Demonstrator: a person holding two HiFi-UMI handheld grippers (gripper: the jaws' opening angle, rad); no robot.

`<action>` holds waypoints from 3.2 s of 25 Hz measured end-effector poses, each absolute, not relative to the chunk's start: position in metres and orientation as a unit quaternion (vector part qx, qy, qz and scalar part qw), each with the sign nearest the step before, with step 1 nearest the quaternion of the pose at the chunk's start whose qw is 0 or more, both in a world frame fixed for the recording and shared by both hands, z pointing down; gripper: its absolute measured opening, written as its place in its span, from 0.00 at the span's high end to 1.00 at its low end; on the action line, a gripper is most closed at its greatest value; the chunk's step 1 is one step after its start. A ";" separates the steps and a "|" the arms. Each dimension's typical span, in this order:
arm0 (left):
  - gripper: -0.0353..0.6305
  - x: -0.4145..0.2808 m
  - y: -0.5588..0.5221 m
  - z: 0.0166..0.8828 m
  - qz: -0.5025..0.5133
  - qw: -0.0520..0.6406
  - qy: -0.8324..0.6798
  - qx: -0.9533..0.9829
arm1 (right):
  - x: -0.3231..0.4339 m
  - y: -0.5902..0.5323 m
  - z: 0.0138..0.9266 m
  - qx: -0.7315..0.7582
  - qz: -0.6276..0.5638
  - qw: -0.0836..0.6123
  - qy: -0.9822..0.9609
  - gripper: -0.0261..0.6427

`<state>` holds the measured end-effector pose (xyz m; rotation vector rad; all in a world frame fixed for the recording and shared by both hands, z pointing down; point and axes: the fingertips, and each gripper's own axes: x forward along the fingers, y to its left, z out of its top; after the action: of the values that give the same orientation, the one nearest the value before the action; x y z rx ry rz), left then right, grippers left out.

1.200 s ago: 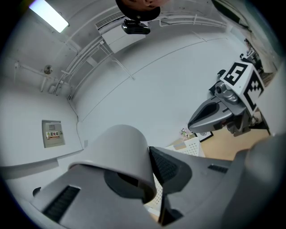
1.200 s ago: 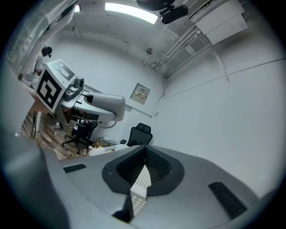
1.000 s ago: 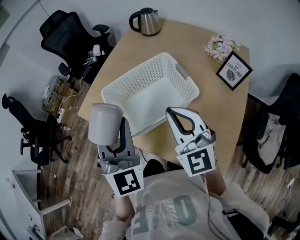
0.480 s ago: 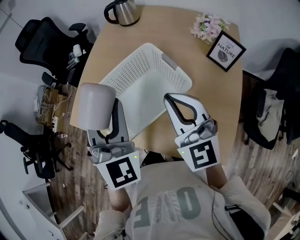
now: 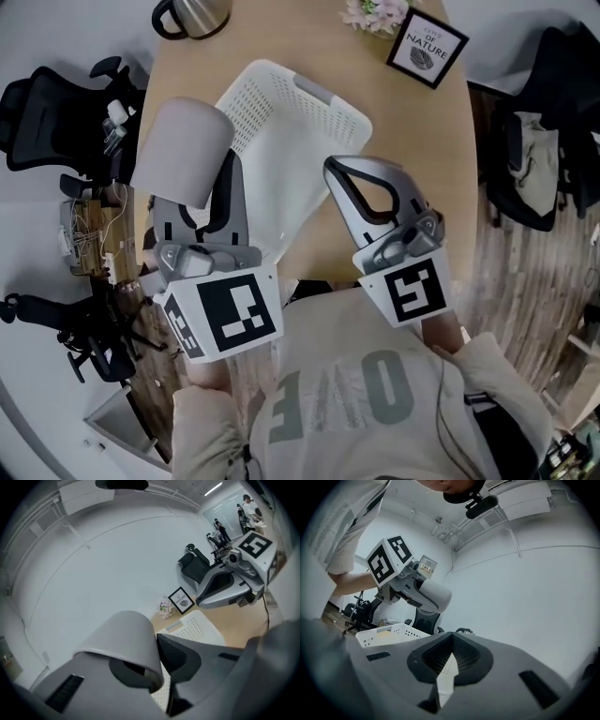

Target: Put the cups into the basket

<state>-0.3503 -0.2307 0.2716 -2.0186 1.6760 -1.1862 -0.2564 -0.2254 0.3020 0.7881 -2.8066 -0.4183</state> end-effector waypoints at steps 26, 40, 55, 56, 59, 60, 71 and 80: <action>0.87 -0.374 -0.219 0.578 -0.728 -0.054 0.143 -0.669 | -0.239 -0.236 0.333 0.320 -0.100 0.152 -0.930 0.96; 0.83 -0.384 -0.209 0.622 -0.775 -0.008 0.061 -0.629 | -0.235 -0.255 0.362 0.339 -0.073 0.185 -0.919 0.96; 0.76 -0.377 -0.224 0.534 -0.715 0.039 0.200 -0.668 | -0.230 -0.236 0.341 0.333 -0.100 0.182 -0.920 0.96; 0.76 -0.374 -0.227 0.513 -0.693 0.054 0.227 -0.682 | -0.230 -0.235 0.339 0.333 -0.103 0.181 -0.920 0.96; 0.94 -0.364 -0.255 0.426 -0.559 0.113 0.384 -0.726 | -0.231 -0.237 0.331 0.329 -0.119 0.175 -0.920 0.96; 0.94 -0.366 -0.263 0.396 -0.505 0.117 0.441 -0.733 | -0.232 -0.238 0.328 0.329 -0.124 0.172 -0.920 0.96; 0.94 -0.406 -0.203 0.228 -0.012 0.139 0.745 -0.652 | -0.268 -0.250 0.247 0.357 -0.151 0.033 -0.921 0.96; 0.94 -0.400 -0.187 0.240 0.060 0.103 0.750 -0.650 | -0.296 -0.231 0.231 0.323 -0.158 -0.004 -0.933 0.96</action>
<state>-0.3998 -0.1866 0.2401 -1.9192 2.2149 0.1757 -0.2964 -0.2314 0.2308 1.0185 -2.9380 -0.4985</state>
